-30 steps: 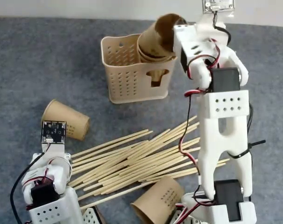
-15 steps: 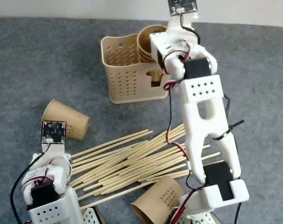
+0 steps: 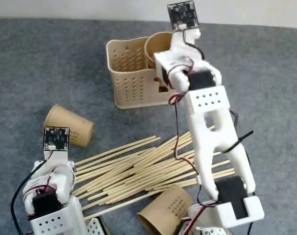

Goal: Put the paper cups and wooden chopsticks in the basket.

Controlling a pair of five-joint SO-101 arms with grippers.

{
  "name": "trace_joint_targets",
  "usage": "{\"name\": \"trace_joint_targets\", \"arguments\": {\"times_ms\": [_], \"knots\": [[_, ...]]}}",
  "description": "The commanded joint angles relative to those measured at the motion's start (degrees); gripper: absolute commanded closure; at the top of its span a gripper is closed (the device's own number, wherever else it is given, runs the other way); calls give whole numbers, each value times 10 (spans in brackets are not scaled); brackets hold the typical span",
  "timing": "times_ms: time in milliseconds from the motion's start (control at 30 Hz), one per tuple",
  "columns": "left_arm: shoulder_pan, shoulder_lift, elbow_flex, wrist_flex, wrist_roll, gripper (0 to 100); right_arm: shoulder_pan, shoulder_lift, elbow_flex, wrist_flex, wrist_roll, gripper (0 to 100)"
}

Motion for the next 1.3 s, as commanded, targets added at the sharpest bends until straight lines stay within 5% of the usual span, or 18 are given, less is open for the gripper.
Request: {"name": "trace_joint_targets", "arguments": {"times_ms": [0, 367, 1000, 1267], "knots": [[-8, -8, -5, -6, -3, 898, -10, -15, 48, -25, 6, 994], [-8, -8, -5, -6, -3, 898, -36, -209, 13, -3, 8, 994], [-8, -8, -5, -6, -3, 898, -244, -328, 15, 465, 69, 992], [-8, -8, -5, -6, -3, 898, -339, -333, 29, 560, 68, 992]]}}
